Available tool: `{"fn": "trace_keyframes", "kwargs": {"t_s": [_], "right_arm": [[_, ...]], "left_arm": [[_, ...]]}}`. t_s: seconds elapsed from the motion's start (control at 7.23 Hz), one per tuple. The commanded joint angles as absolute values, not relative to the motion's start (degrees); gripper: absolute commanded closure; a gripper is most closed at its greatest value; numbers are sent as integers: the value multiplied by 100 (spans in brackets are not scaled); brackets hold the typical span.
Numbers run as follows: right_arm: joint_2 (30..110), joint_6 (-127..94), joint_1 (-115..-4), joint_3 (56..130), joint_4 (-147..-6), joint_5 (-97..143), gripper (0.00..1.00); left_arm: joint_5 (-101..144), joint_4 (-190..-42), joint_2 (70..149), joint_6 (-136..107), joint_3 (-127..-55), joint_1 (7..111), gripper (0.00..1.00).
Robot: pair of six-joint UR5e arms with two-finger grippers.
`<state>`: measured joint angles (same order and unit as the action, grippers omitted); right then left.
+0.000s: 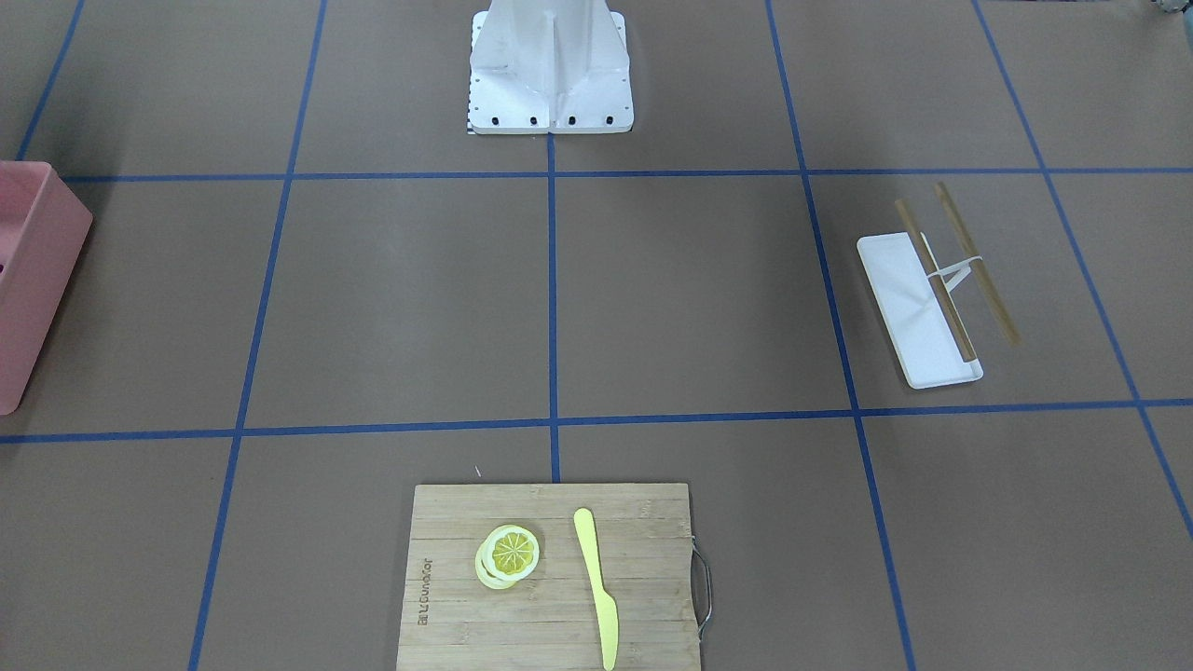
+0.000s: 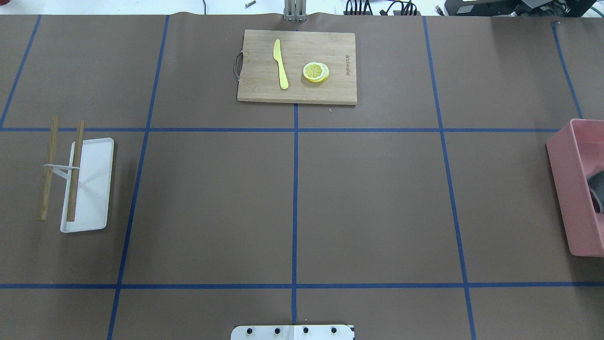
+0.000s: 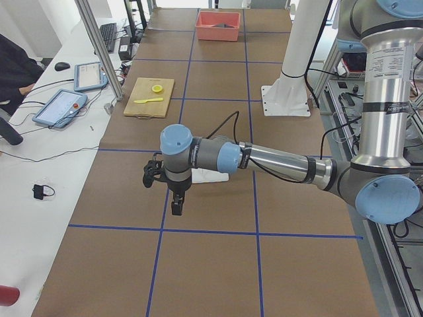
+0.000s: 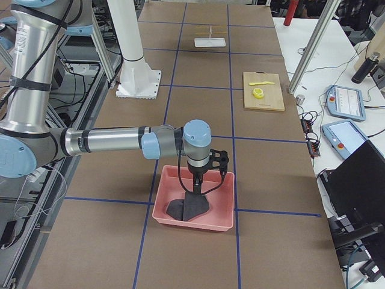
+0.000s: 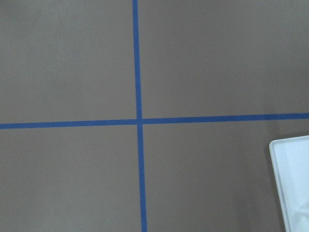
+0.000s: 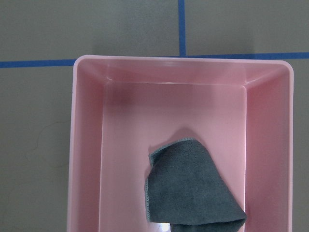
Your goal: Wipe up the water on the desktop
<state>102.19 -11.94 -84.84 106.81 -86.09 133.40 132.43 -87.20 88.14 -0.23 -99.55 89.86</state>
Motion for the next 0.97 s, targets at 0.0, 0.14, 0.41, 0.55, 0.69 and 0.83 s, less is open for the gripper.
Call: {"fn": "trace_keyframes", "kwargs": {"t_s": [0.0, 0.14, 0.41, 0.55, 0.69, 0.83], "right_arm": [[10064, -1195, -8490, 10459, -8631, 13516, 0], [10072, -1195, -8490, 10450, -8640, 13883, 0], [10073, -1204, -8490, 10450, -9024, 13843, 0], [10055, -1204, -8490, 10450, -9200, 13843, 0], [10072, -1204, -8508, 10450, -9254, 13834, 0], [10090, -1204, -8508, 10450, -9272, 13799, 0]], "left_arm": [[13368, -8963, 8649, 990, -9292, 9290, 2], [13368, -9443, 8622, 932, -8994, 9290, 2], [13377, -9440, 8789, 486, -8763, 9272, 2], [13386, -9422, 8833, 231, -8797, 9264, 2], [13394, -9422, 8955, -233, -8885, 9264, 2], [13395, -9422, 8982, -463, -9016, 9220, 2]]}}
